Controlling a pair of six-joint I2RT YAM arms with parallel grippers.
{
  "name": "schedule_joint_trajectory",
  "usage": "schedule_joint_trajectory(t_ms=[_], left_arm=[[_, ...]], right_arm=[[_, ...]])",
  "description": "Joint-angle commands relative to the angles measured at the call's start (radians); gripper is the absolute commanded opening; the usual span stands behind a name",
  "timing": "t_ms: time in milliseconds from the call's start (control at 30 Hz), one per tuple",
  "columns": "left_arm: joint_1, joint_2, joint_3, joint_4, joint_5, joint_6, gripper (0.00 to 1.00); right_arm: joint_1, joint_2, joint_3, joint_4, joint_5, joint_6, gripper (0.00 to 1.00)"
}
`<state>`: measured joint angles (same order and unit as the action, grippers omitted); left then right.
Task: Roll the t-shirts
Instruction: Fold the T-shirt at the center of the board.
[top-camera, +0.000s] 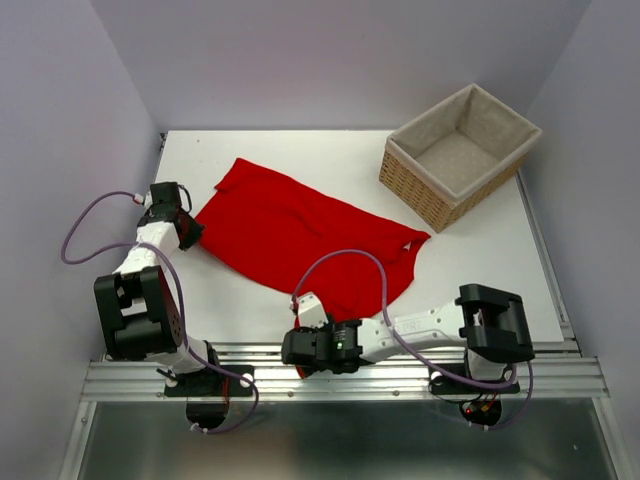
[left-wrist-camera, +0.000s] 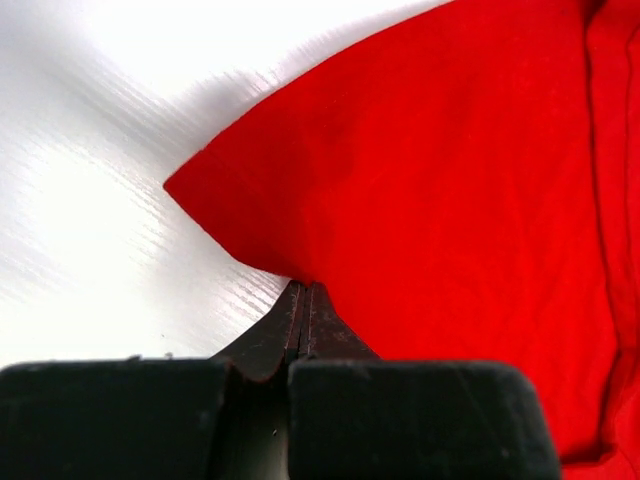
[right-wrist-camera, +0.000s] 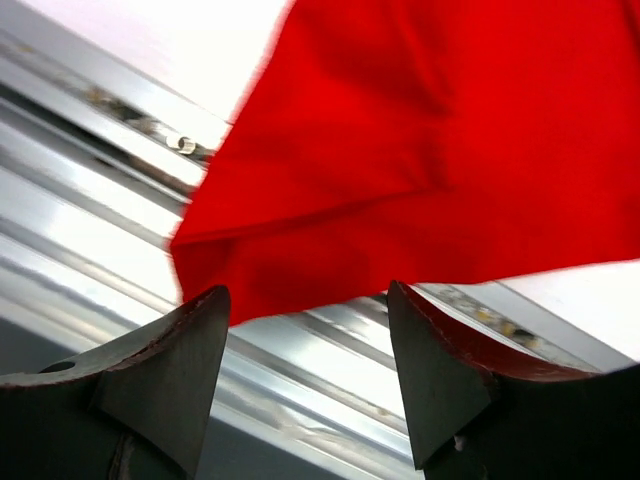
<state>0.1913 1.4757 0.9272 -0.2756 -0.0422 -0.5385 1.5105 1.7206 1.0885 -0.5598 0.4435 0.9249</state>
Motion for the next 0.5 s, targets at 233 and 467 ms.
schedule_joint_trajectory(t_ms=[233, 467], left_arm=[[-0.003, -0.041, 0.007, -0.013, 0.03, 0.054, 0.0], [-0.003, -0.041, 0.007, -0.01, 0.038, 0.055, 0.0]], right_arm=[[0.045, 0.129, 0.218, -0.064, 0.078, -0.017, 0.74], [0.045, 0.203, 0.277, -0.074, 0.067, -0.049, 0.72]])
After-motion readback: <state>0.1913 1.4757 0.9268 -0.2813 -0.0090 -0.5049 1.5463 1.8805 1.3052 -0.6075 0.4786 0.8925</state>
